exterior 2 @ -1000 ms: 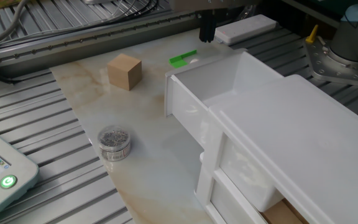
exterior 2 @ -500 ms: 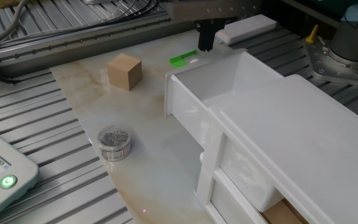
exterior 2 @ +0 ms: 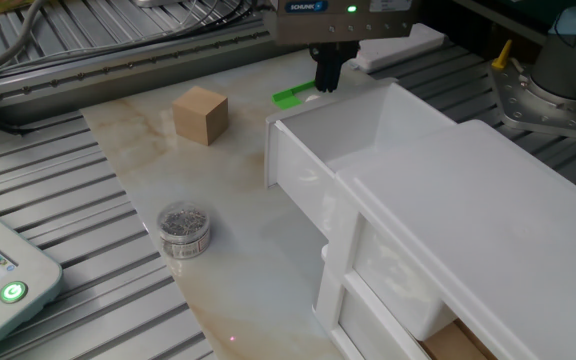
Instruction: Use the gripper to push and close the drawer
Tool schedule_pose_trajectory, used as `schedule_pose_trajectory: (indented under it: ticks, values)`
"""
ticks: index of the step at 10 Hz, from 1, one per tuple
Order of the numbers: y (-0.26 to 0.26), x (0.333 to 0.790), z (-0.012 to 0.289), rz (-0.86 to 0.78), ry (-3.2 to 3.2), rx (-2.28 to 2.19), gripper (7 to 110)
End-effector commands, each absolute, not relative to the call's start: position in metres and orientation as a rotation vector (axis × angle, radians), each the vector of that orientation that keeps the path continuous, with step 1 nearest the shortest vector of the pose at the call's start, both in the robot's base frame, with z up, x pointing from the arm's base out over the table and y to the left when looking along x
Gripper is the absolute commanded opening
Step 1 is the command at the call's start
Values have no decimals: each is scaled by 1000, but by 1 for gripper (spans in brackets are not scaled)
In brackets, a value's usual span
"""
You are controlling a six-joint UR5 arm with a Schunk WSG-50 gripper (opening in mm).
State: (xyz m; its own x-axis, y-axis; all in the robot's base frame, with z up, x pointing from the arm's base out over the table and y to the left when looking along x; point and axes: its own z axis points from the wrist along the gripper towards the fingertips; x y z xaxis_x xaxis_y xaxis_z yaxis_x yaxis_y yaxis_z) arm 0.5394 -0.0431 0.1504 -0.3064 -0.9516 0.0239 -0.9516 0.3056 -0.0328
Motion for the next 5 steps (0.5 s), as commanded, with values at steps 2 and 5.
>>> schedule_pose_trajectory:
  ticks: [2, 5]
  values:
    - [-32, 541, 150, -34, 2524, -1811, 7]
    - [-26, 543, 150, -35, 2515, -1799, 7]
